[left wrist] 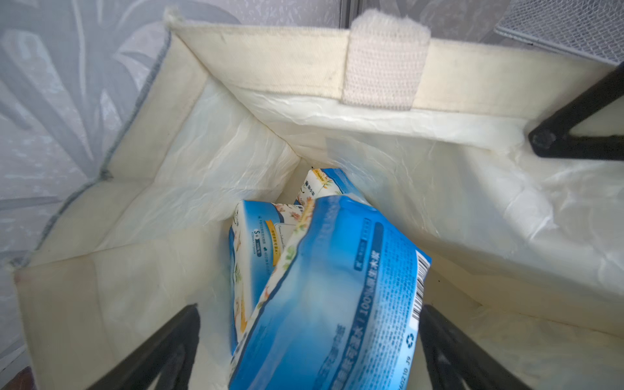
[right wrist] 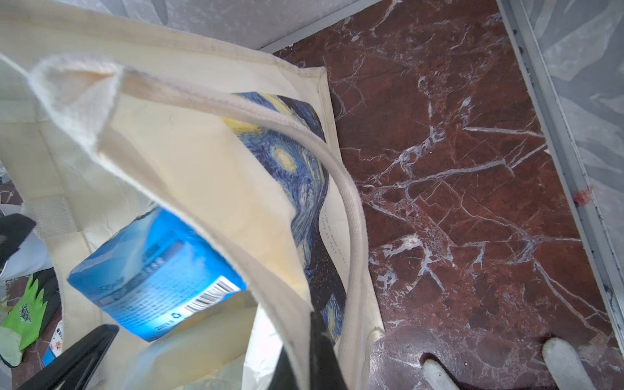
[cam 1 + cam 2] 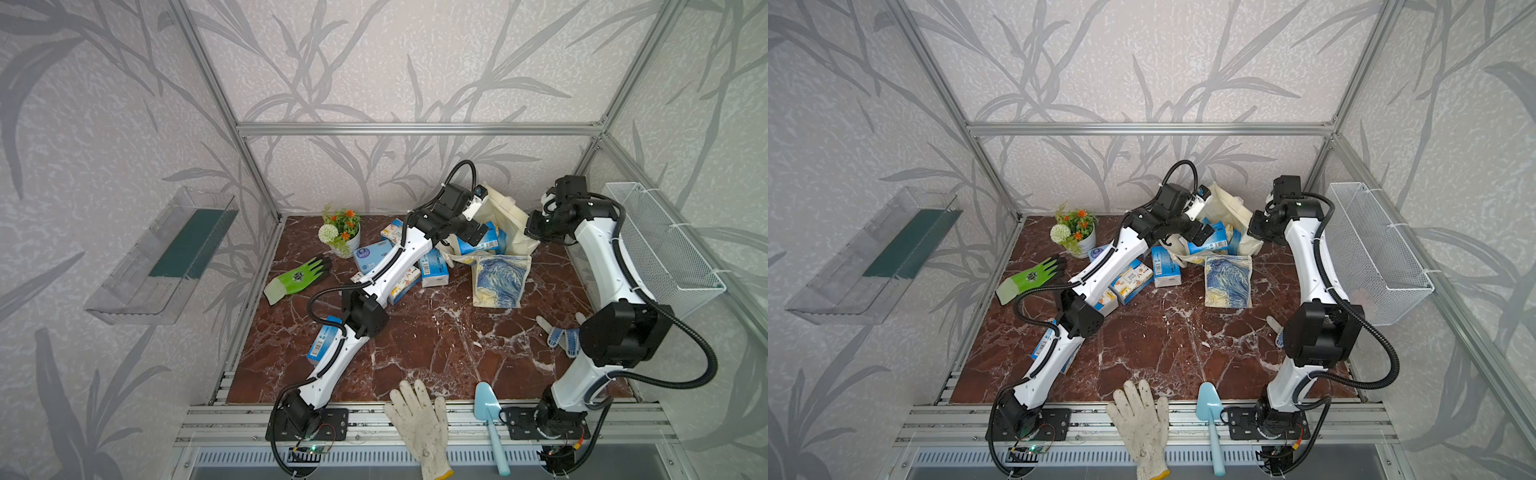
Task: Put tissues into the canvas bag
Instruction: Place the pack of facial tissues in the canvas bag, then adjust the canvas bag at the center of the board.
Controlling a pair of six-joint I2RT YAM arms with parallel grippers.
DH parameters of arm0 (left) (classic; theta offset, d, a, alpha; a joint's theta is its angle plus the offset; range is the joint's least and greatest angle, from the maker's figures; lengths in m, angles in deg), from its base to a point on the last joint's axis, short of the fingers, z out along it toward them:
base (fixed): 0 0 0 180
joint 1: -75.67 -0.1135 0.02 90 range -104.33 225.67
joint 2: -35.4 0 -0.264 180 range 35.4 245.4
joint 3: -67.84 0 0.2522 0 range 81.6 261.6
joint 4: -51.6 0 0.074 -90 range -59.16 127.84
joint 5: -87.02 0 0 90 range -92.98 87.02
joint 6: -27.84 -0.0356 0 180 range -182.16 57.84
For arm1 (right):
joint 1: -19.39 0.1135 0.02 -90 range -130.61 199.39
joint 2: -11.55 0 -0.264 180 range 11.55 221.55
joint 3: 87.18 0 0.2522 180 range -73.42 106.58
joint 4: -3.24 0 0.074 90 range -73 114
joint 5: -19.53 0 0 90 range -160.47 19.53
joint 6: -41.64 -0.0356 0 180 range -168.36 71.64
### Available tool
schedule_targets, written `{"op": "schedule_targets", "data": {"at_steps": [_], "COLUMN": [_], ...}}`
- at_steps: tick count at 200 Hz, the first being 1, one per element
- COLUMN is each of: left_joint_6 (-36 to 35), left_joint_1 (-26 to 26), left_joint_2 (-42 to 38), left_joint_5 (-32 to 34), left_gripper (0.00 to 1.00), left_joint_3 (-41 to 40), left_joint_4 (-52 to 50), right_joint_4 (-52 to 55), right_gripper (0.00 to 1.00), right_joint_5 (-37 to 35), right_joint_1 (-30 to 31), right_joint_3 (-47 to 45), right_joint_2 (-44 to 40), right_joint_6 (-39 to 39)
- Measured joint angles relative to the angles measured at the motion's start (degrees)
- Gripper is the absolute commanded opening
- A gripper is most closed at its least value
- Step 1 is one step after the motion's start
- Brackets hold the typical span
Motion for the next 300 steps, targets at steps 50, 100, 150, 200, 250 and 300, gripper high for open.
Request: {"op": "schedule_targets", "data": {"at_steps": [50, 100, 150, 200, 250, 300], "left_joint_6": [0.70, 8.39, 16.92, 22.32, 26.77, 30.29], "left_joint_1": [-0.02, -2.23, -8.52, -8.31, -8.15, -8.22], "left_joint_2": [-2.01, -15.85, -20.70, -15.74, -15.13, -13.99], "left_joint_5": [2.73, 11.34, 13.20, 10.23, 8.28, 3.10], "left_gripper": [1.00, 0.92, 0.77, 0.74, 0.66, 0.47], "left_joint_3": [0.79, -7.85, -16.13, -22.36, -24.63, -26.40], "left_joint_4": [-1.62, -5.97, -6.91, -9.38, -10.05, -9.18], "right_joint_4": [0.20, 1.36, 1.84, 1.86, 1.92, 1.95], "right_gripper": [0.00, 0.00, 0.00, 0.00, 0.00, 0.00], "right_joint_5": [-0.26, -0.48, -0.33, -0.22, -0.20, 0.00], "right_joint_1": [0.00, 0.00, 0.00, 0.00, 0.00, 0.00], "right_joint_3": [0.35, 4.09, 4.92, 4.92, 4.92, 4.92], "right_joint_2": [0.22, 1.77, 2.64, 2.64, 2.64, 2.64], "right_joint_6": [0.00, 0.02, -0.24, -0.22, -0.20, -0.20]}}
